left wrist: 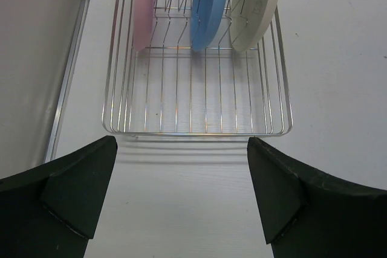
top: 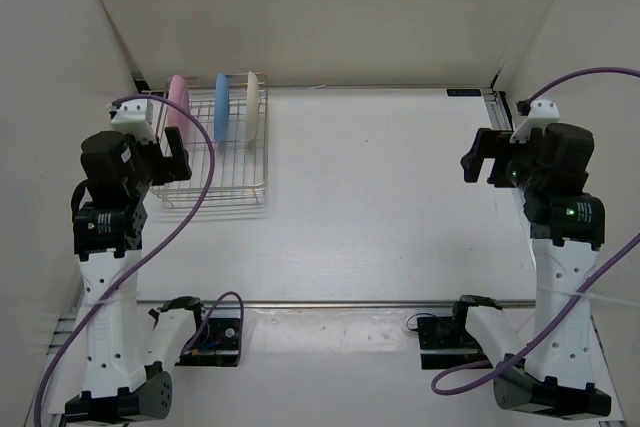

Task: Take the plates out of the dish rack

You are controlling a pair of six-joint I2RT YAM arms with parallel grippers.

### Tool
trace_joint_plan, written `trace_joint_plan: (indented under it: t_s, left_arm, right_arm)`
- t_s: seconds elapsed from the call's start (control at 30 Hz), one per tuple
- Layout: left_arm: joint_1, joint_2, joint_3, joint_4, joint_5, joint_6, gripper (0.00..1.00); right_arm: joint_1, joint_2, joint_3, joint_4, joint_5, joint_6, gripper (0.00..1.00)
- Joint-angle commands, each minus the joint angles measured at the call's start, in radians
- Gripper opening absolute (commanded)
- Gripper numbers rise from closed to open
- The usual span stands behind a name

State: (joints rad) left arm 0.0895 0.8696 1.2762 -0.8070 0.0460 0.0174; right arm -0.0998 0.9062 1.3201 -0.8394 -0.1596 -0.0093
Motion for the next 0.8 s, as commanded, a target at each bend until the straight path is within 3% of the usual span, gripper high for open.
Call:
trace_joint_plan:
  t_s: [0.0, 0.23, 0.4, 0.57, 0.77]
  left_arm:
    - [-0.004, -0.015, 0.003, 0.012, -0.004, -0.02, 1.0]
    - [-0.004, -0.006, -0.053, 0.092, -0.107, -0.007, 1.0]
    - [-0.004, 0.073, -0.118, 0.297, -0.123, 0.101, 1.0]
    - [0.044, 0.23, -0.014, 0.337, 0.033, 0.113, 1.0]
    - [0.122, 0.409, 0.116, 0.411, 0.244, 0.102, 1.0]
  right_arm:
    - [0.003, -0.01, 0.005, 0.02, -0.026, -0.017, 1.0]
    - [0.003, -0.026, -0.042, -0.001, -0.025, -0.054, 1.0]
    - [0.003, -0.026, -0.065, -0.046, -0.026, -0.093, 1.0]
    - [0.003, -0.09, -0.12, -0.078, -0.047, -0.126, 1.0]
    - [0.003, -0.13, -0.165, -0.11, 0.031, -0.172, 1.0]
